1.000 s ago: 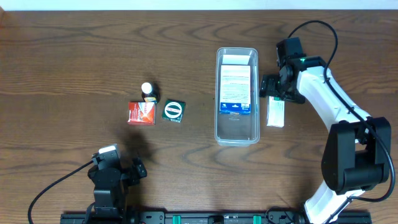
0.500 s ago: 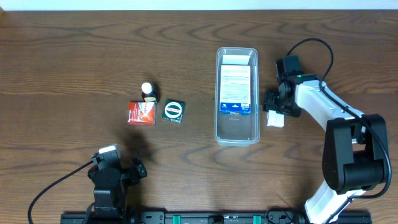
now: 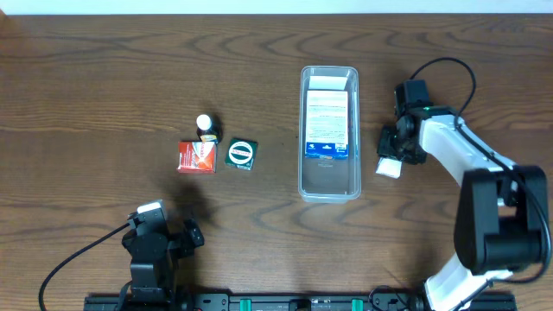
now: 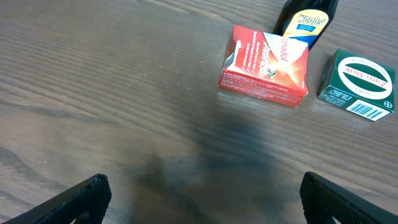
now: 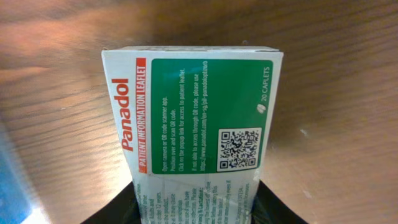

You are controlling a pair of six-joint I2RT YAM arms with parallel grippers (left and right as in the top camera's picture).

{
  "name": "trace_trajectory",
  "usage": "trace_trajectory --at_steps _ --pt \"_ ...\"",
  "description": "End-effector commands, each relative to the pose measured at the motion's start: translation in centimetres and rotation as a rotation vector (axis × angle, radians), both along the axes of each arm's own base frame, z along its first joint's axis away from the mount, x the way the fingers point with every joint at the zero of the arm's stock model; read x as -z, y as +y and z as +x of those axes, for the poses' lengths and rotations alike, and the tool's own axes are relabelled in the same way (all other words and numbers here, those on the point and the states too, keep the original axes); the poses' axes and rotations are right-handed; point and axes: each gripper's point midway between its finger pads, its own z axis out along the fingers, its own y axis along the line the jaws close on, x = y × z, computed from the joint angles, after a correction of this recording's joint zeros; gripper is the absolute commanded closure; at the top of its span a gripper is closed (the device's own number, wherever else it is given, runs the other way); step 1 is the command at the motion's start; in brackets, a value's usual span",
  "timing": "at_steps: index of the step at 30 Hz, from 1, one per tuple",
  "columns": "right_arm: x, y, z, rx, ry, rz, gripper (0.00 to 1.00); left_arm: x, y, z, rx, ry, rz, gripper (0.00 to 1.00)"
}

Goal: Pack container
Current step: 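Place the white-green Panadol box into the container beside the blue box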

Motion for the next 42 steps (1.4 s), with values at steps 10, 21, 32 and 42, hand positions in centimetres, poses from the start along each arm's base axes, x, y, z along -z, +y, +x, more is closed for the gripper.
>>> trace_trajectory --at_steps 10,21,32,42 --pt "-17.5 6.7 1.5 -0.188 -0.512 0.081 0.68 0.5 0.2 -0.1 -0.006 0.012 0.007 0.02" --pt "-13.2 13.8 4.0 -0.297 -0.512 0.105 0.69 0.5 0.2 -0.1 -0.006 0.012 0.007 0.02" --pt "-6.1 13.6 7.3 -0.241 -0.437 0.107 0.53 0.5 0.2 -0.1 -0.006 0.012 0.007 0.02" --pt "-10.1 13.8 8.2 -0.324 -0.492 0.089 0.36 0.5 0.2 -0.1 -0.006 0.012 0.007 0.02"
